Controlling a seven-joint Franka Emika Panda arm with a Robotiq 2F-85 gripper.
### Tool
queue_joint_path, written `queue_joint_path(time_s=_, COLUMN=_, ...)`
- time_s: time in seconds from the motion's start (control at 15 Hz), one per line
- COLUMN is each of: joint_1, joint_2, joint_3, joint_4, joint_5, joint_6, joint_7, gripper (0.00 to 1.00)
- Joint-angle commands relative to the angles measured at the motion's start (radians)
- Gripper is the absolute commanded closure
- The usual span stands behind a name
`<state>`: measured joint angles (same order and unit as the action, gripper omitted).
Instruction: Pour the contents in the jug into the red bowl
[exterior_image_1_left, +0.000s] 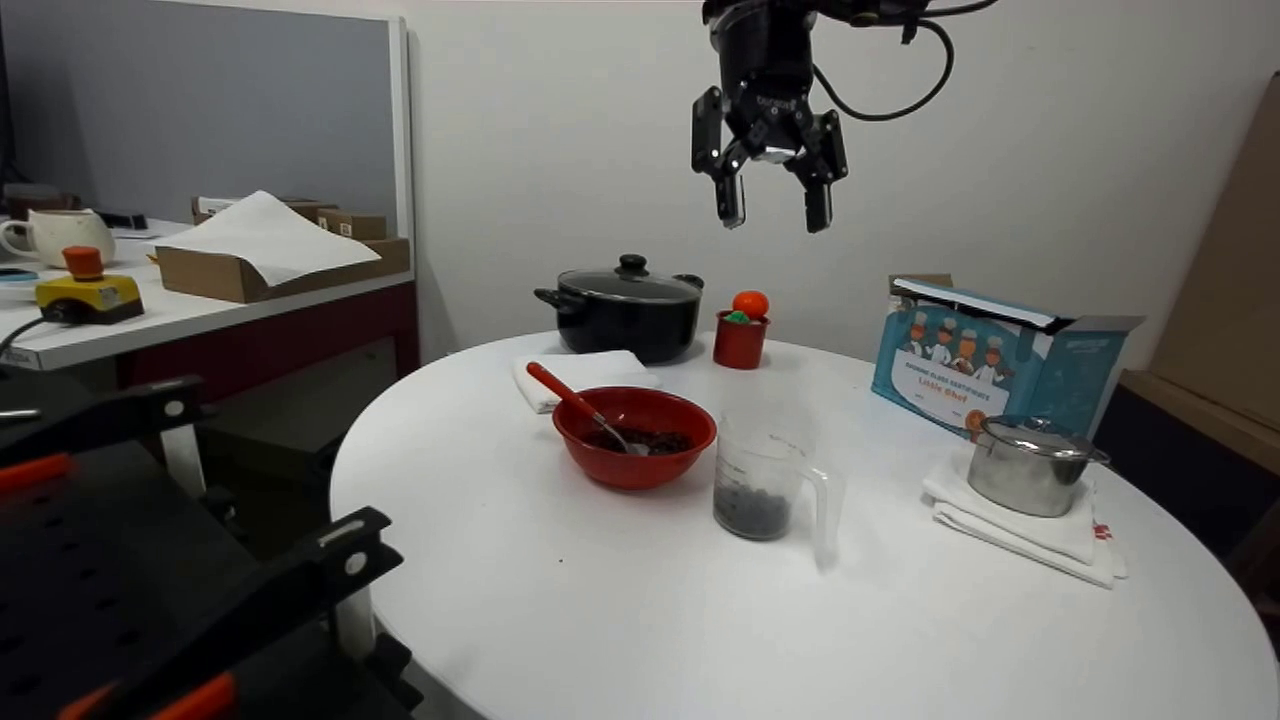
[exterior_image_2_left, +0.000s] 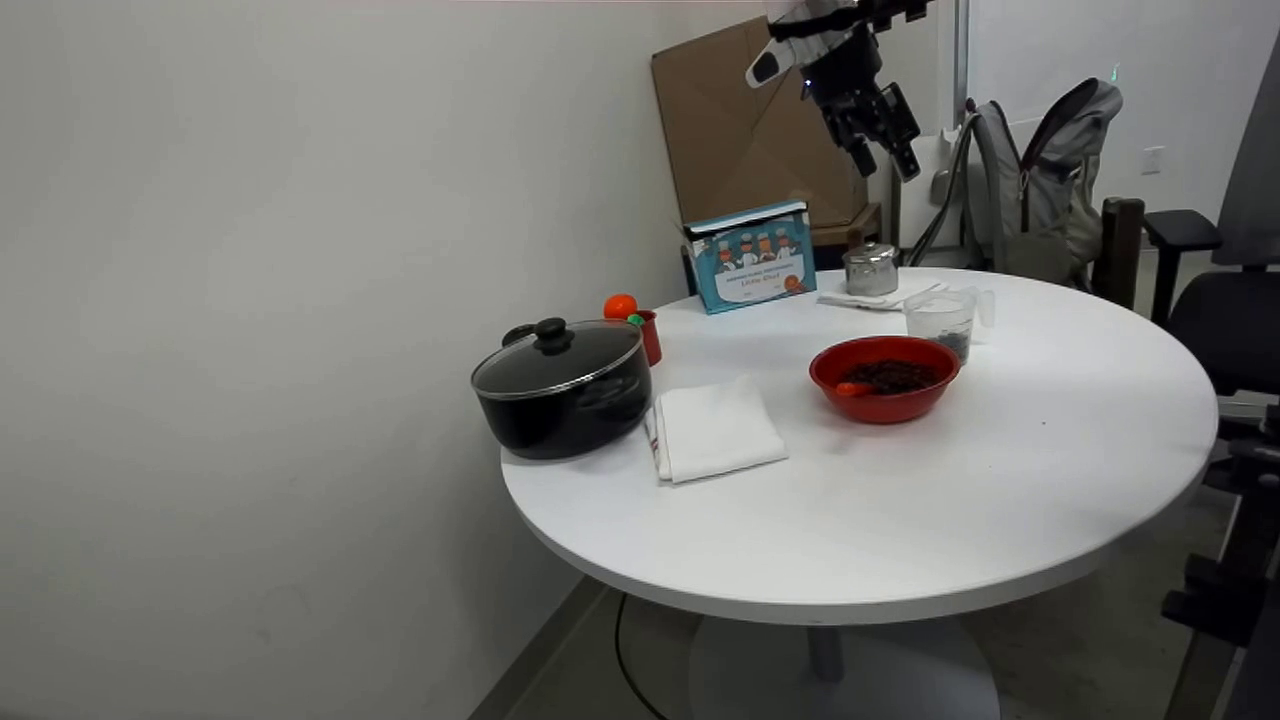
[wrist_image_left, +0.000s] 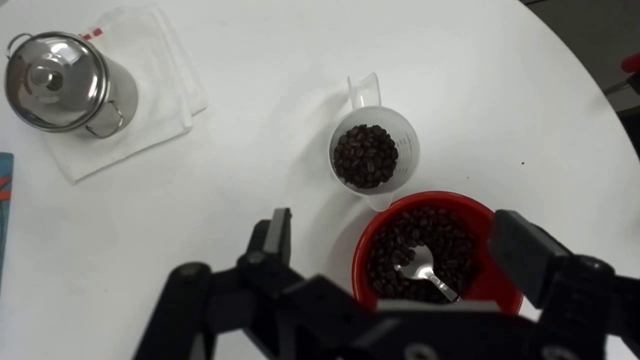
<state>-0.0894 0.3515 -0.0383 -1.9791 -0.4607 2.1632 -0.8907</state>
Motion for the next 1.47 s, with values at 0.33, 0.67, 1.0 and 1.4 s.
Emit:
queue_joint_path(time_s=0.33, joint_1=0.000, joint_2=0.012, joint_3=-0.001, joint_4=0.000, joint_5=0.003, joint_6=0.000, joint_7=0.024, gripper=0.00)
queue_joint_path(time_s=0.67, joint_1=0.012, joint_2=-0.122, joint_3=-0.008, joint_4=-0.104, joint_5=-0.045, joint_6=0.097, joint_7=0.082, gripper=0.00)
queue_joint_path(time_s=1.0, joint_1=-0.016, joint_2=-0.181, joint_3=-0.052, joint_4=-0.206, joint_5=-0.071, joint_6=0.141, joint_7=0.167, gripper=0.00)
queue_joint_path(time_s=1.4, joint_1=-0.082, joint_2=-0.046, joint_3=-0.123, joint_4=-0.210, joint_5=-0.166, joint_6=0.180, joint_7=0.155, gripper=0.00)
